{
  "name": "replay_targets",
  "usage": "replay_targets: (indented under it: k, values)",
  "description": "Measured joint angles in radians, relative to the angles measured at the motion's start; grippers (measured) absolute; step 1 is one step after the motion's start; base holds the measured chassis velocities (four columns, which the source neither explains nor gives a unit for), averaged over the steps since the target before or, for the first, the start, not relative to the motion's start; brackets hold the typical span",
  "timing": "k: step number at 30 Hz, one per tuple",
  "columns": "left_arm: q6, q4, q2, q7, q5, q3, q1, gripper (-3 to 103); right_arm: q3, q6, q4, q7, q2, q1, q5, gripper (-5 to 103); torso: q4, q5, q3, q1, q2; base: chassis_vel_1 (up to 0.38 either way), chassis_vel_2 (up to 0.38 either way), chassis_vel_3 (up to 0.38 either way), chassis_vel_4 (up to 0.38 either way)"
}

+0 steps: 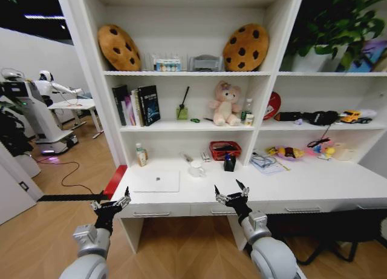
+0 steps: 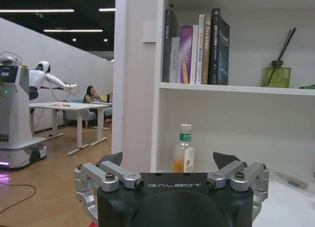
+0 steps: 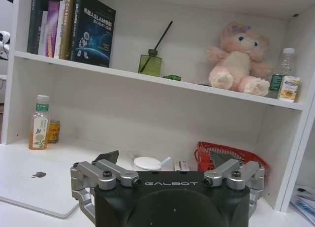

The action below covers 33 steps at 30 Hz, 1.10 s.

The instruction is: Organize the objects on the table.

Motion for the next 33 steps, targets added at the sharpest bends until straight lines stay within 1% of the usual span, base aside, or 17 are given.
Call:
replay_targets:
  k: [1, 2, 5, 7, 8, 11, 17, 23, 25, 26, 27, 30, 33]
  values:
    - [0.0, 0.0, 0.0, 0.0, 0.0, 0.0, 0.0, 100, 0.002, 0.005, -0.003, 0.008, -0.002, -0.002, 0.003, 100, -0.0001, -0.0002, 0.0, 0.0, 0.0, 0.173, 0.168, -0.1, -0.167]
    - [0.0, 0.0, 0.0, 0.0, 0.0, 0.0, 0.0, 100, 0.005, 0.012, -0.006, 0.016, -0.003, -0.006, 0.005, 100, 0.0005, 0.0005, 0.0, 0.0, 0.0, 0.144, 0.008, -0.1, -0.083]
    - [0.0, 0.0, 0.0, 0.0, 0.0, 0.0, 0.0, 100, 0.009, 0.012, -0.007, 0.031, -0.003, -0.016, 0.005, 100, 0.0009, 0.0005, 0.0, 0.0, 0.0, 0.085, 0.007, -0.014, -0.063]
    - [0.0, 0.0, 0.0, 0.0, 0.0, 0.0, 0.0, 100, 0.01, 0.012, -0.007, 0.036, -0.003, -0.019, 0.005, 100, 0.0008, 0.0006, 0.0, 0.0, 0.0, -0.035, 0.061, 0.051, 0.006]
    - [0.0, 0.0, 0.0, 0.0, 0.0, 0.0, 0.0, 100, 0.011, 0.013, -0.006, 0.038, -0.003, -0.021, 0.005, 100, 0.0002, 0.0009, 0.0, 0.001, 0.0, -0.035, -0.017, 0.057, 0.006]
    - [0.0, 0.0, 0.0, 0.001, 0.0, 0.001, 0.0, 100, 0.012, 0.013, -0.001, 0.04, -0.003, -0.022, 0.005, 100, -0.0004, 0.0008, 0.0, 0.001, 0.0, -0.067, -0.118, 0.031, 0.065]
    - [0.0, 0.0, 0.0, 0.001, 0.0, 0.001, 0.0, 100, 0.005, 0.011, 0.006, 0.039, -0.001, -0.025, 0.004, 100, 0.0004, 0.0006, 0.0, 0.0, 0.0, 0.073, -0.095, -0.09, 0.117]
    - [0.0, 0.0, 0.0, 0.001, 0.0, 0.0, 0.0, 100, 0.003, 0.009, 0.007, 0.035, -0.001, -0.03, 0.002, 100, 0.0003, 0.0007, 0.0, 0.0, 0.0, 0.214, -0.135, -0.218, 0.17]
    - [0.0, 0.0, 0.0, 0.0, 0.0, 0.0, 0.0, 100, 0.003, 0.009, 0.007, 0.028, -0.002, -0.032, 0.001, 100, 0.0003, 0.0001, 0.0, 0.0, 0.0, 0.241, -0.206, -0.259, 0.199]
    - [0.0, 0.0, 0.0, 0.0, 0.0, 0.0, 0.0, 100, 0.003, 0.009, 0.006, 0.023, -0.003, -0.032, 0.0, 100, 0.0003, 0.0011, 0.0, 0.0, 0.0, 0.293, -0.218, -0.283, 0.225]
    - [0.0, 0.0, 0.0, 0.0, 0.0, 0.0, 0.0, 100, 0.003, 0.009, 0.006, 0.023, -0.003, -0.032, 0.0, 100, 0.0003, 0.0011, 0.0, 0.0, 0.0, 0.293, -0.218, -0.283, 0.225]
    - [0.0, 0.0, 0.0, 0.0, 0.0, 0.0, 0.0, 100, 0.003, 0.007, 0.005, 0.017, -0.005, -0.03, 0.0, 100, 0.0003, 0.0001, 0.0, 0.0, 0.0, 0.295, -0.252, -0.292, 0.26]
    - [-0.001, 0.0, 0.0, 0.0, 0.0, 0.0, 0.0, 100, 0.006, 0.006, 0.006, 0.009, -0.009, -0.028, 0.001, 100, 0.0003, 0.001, 0.0, 0.0, 0.0, 0.31, -0.29, -0.313, 0.31]
